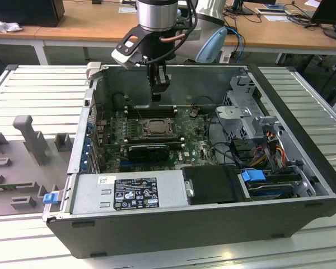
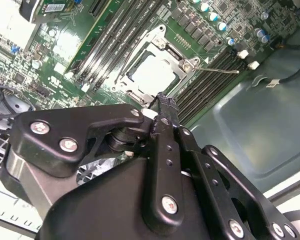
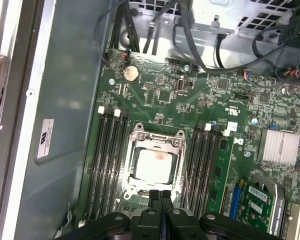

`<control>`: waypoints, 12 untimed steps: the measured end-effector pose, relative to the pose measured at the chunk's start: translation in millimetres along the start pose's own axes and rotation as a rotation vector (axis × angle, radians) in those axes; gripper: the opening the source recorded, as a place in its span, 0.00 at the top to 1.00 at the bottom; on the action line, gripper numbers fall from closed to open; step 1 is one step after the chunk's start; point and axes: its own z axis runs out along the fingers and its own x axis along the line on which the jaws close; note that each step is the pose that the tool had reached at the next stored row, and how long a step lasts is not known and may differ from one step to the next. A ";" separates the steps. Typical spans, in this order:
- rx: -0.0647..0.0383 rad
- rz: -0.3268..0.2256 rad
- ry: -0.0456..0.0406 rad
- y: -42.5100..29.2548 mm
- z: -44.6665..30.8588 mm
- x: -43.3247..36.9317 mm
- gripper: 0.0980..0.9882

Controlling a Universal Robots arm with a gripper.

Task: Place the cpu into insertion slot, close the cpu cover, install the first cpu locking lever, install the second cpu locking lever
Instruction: 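Install the first cpu locking lever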

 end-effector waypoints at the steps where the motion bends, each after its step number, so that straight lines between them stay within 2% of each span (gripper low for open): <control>1: 0.000 -0.009 0.0001 0.0 0.0 0.0 0.99; 6: 0.000 -0.085 0.0019 0.0 0.0 0.0 0.99; 12: -0.001 -0.120 0.0026 -0.8 0.0 -0.5 0.99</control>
